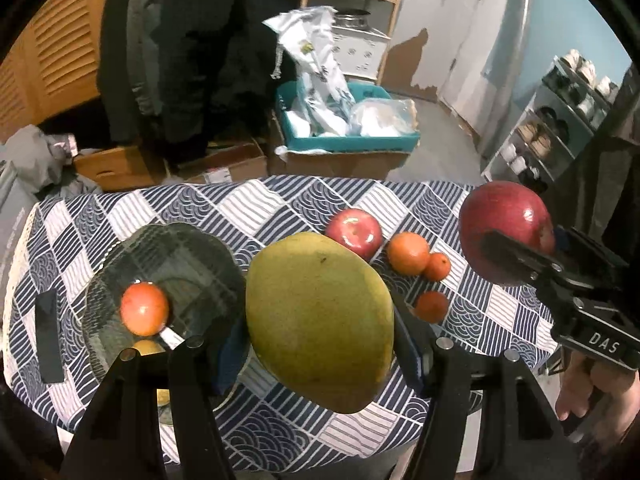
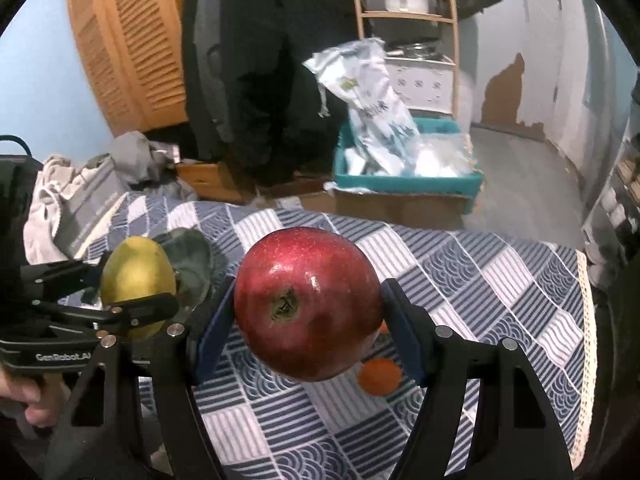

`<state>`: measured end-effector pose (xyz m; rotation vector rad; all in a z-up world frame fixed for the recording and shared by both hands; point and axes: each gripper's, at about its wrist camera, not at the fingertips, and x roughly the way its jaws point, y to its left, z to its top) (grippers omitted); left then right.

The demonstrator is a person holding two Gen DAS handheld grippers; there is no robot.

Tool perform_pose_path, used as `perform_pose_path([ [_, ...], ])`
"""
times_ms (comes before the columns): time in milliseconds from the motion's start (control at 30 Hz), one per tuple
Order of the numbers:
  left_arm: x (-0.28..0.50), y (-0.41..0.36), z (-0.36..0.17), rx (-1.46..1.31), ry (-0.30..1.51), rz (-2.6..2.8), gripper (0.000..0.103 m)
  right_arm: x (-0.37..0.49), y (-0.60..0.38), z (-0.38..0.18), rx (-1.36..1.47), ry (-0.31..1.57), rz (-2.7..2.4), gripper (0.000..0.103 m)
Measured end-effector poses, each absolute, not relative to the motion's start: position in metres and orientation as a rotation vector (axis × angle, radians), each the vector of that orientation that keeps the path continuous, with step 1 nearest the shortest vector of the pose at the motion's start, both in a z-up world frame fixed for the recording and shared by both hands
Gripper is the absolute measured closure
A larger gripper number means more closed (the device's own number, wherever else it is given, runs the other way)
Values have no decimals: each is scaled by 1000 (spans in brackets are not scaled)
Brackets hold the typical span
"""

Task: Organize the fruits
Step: 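Lift the pear with the left gripper while the right gripper lifts the red apple toward the bowl, then lower the pear into the glass bowl and open the left gripper while the right releases the apple there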

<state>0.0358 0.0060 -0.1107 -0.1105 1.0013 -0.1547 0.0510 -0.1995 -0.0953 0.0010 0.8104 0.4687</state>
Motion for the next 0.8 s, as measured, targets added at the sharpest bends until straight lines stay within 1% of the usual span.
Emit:
perform_pose_path([
  [533, 31, 84, -123, -217, 997, -36, 37, 69, -125, -86, -9, 812, 583, 31],
  [800, 32, 123, -132, -267, 1000, 28, 37, 78, -89, -93, -17, 839, 625, 31],
])
